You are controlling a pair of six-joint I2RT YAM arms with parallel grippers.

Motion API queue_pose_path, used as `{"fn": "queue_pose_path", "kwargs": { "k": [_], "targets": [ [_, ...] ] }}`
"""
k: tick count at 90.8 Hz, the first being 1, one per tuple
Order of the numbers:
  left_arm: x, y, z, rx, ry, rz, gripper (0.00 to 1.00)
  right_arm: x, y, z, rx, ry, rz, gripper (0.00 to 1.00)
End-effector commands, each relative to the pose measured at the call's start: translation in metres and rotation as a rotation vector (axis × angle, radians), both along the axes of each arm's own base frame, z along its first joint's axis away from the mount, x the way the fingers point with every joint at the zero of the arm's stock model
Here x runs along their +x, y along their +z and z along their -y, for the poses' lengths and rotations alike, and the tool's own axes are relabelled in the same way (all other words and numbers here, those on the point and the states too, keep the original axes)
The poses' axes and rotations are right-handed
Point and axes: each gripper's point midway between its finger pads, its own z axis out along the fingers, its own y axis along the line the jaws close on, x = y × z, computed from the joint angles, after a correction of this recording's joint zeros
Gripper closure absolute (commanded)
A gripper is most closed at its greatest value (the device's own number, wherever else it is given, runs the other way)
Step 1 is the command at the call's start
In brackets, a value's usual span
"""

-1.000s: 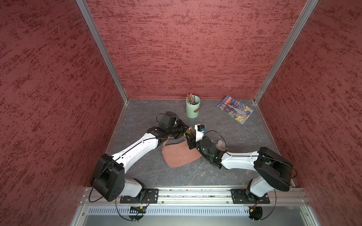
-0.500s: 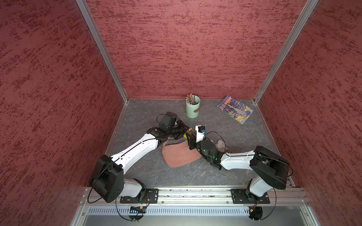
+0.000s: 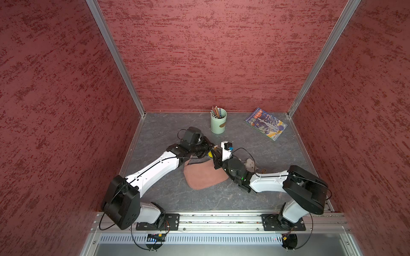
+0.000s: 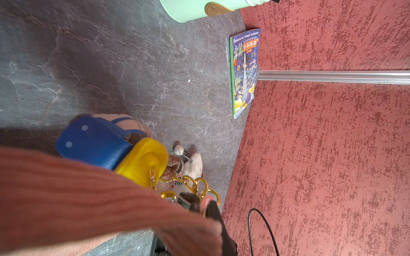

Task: Remove the decoration from the bag
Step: Remove the decoration item from the bag.

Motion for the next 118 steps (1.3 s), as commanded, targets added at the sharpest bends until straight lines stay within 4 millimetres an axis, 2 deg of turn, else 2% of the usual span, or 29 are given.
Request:
{"fn": "queue_pose_path", "kwargs": {
  "k": [1,39,64,88,103,118],
  "targets": [
    [0.0,0.012,0.003,-0.019,-0.009,0.034,1.0,0.003,0.009,-0.001,0.019,-0.019,0.032,0.73],
    [-0.001,0.014,0.004,-0.026,-0.012,0.04,1.0,0.003,0.004,-0.001,0.021,-0.019,0.015,0.81],
    [0.006,0.017,0.0,-0.015,-0.034,0.082,1.0,-0.002,0.002,0.0,0.028,-0.003,-0.044,0.84],
    [0.01,0.013,0.0,-0.042,-0.047,0.131,0.94,-0.011,0.006,0.006,0.051,0.006,-0.14,0.88],
    [0.014,0.017,0.005,-0.074,-0.062,0.188,0.84,-0.013,0.013,0.008,0.054,0.003,-0.17,0.88],
    [0.014,0.024,0.011,-0.111,-0.09,0.256,0.83,-0.011,0.013,0.009,0.03,-0.02,-0.206,0.89]
  ]
}}
